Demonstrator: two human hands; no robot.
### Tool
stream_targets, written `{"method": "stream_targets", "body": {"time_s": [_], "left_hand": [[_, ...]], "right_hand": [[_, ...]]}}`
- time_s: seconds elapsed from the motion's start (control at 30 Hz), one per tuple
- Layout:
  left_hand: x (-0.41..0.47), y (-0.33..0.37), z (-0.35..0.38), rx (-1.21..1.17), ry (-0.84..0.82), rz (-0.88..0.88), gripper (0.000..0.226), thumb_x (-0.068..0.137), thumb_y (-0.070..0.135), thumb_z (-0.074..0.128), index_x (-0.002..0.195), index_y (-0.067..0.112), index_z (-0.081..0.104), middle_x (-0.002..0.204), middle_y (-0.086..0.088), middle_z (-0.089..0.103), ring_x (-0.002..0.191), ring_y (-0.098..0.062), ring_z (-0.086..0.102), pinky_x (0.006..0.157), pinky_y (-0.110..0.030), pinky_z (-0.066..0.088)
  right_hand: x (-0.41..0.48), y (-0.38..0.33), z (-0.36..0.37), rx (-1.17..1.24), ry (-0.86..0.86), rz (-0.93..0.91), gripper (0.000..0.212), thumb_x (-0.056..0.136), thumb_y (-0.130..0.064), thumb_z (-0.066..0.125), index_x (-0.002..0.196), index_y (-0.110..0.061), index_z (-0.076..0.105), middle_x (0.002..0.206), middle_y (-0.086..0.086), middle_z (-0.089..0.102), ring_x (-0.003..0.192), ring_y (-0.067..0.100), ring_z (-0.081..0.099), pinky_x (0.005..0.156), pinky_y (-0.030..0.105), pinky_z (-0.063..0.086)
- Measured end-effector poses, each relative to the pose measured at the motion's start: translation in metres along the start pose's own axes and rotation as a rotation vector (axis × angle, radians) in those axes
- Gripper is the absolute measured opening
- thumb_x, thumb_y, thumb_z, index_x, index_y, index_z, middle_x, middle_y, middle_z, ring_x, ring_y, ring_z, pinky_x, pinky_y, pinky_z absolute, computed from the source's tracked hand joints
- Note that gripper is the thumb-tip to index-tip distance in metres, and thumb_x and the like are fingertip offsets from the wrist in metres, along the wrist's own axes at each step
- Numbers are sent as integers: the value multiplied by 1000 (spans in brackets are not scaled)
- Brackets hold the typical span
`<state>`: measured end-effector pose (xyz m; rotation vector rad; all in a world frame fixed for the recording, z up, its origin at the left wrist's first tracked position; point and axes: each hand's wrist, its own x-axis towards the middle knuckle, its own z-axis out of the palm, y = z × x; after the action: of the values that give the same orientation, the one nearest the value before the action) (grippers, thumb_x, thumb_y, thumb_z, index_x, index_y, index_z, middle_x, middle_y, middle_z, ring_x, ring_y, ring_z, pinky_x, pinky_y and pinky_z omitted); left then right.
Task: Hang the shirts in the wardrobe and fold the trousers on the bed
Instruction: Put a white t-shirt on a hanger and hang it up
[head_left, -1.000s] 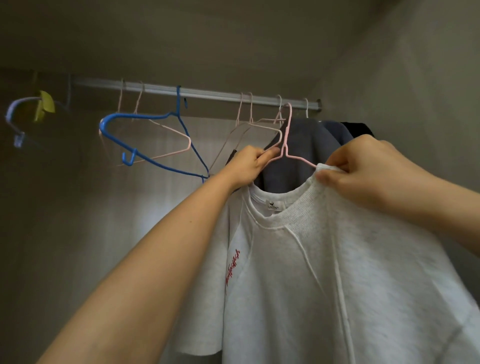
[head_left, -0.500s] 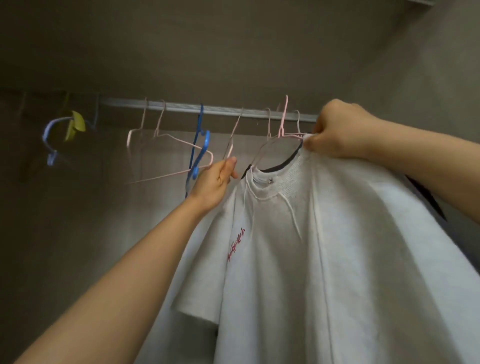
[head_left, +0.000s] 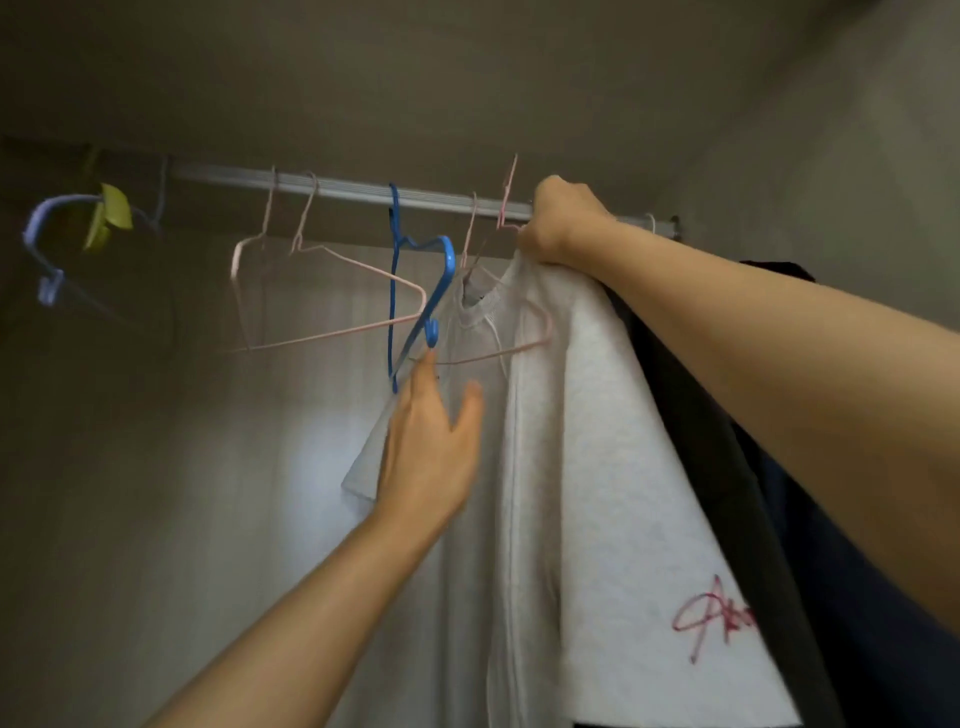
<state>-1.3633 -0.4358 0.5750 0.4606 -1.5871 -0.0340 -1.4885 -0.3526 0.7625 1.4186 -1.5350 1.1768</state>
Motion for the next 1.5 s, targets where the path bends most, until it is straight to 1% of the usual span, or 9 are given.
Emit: {"method": "stream_targets", "body": {"time_s": [0.23, 0.37, 0.53, 0.77, 0.83, 0.93, 1.1, 1.33, 1.5], "left_hand": [[-38, 41, 7, -252, -371, 51, 85, 75, 82, 47, 148, 45, 23, 148, 20, 40, 132, -1, 44, 110, -38, 42], [-32, 41, 11, 30, -344, 134, 100, 78, 50, 72, 152, 42, 6, 154, 14, 29, 133, -6, 38, 107, -32, 39], [-36, 25, 14, 170, -256, 102, 81, 90, 2, 45, 153, 36, 6, 118, -11, 58, 97, -28, 60, 88, -46, 51], [-48, 9, 19, 251, -217, 182, 70, 95, 0, 39, 147, 40, 16, 86, 5, 54, 71, -19, 55, 62, -36, 47], [-51, 6, 20, 315, -203, 212, 74, 95, -1, 39, 148, 43, 12, 92, 5, 54, 71, -22, 55, 60, -36, 45], [-55, 2, 19, 377, -176, 225, 83, 94, -1, 42, 152, 44, 4, 105, 1, 59, 66, -18, 49, 58, -33, 37], [-68, 2, 14, 396, -179, 252, 81, 98, 12, 48, 153, 45, -3, 85, 13, 47, 65, -22, 55, 59, -40, 49], [-83, 9, 1, 397, -190, 212, 59, 100, 32, 49, 148, 43, 17, 102, 0, 67, 80, -30, 63, 68, -39, 49], [-100, 18, -12, 354, -212, 163, 49, 97, 32, 52, 133, 49, 23, 100, 4, 68, 78, -28, 63, 66, -39, 51]], "right_hand": [[16, -8, 23, 141, 24, 52, 18, 90, -25, 60, 103, -15, 55, 118, 13, 61, 92, 30, 54, 73, 33, 39], [24, -7, 35, 216, 17, 114, 35, 87, -28, 66, 117, -11, 58, 122, 12, 61, 109, 32, 59, 76, 32, 42], [26, 5, 43, 250, -83, 130, 39, 87, -34, 71, 111, -11, 51, 122, 12, 56, 104, 26, 56, 87, 28, 45], [21, 15, 48, 273, -156, 146, 30, 87, -23, 72, 102, -8, 51, 103, 9, 49, 94, 22, 52, 76, 25, 43], [16, 13, 47, 247, -143, 150, 29, 89, -24, 69, 84, -8, 45, 100, 8, 51, 90, 22, 52, 74, 26, 43], [7, 11, 44, 296, -134, 146, 26, 90, -25, 68, 103, -8, 54, 102, 9, 53, 95, 23, 55, 82, 29, 49], [-32, 2, 29, 170, -93, 41, 14, 92, -20, 56, 87, -8, 50, 101, 13, 53, 94, 30, 54, 65, 31, 40], [-135, 3, 41, -252, 65, -233, 39, 90, -17, 48, 126, -5, 41, 128, 17, 41, 104, 38, 49, 71, 39, 36], [-182, 15, 39, -353, 23, -291, 68, 90, -25, 44, 150, -5, 20, 154, 20, 21, 136, 37, 30, 109, 45, 32]]}}
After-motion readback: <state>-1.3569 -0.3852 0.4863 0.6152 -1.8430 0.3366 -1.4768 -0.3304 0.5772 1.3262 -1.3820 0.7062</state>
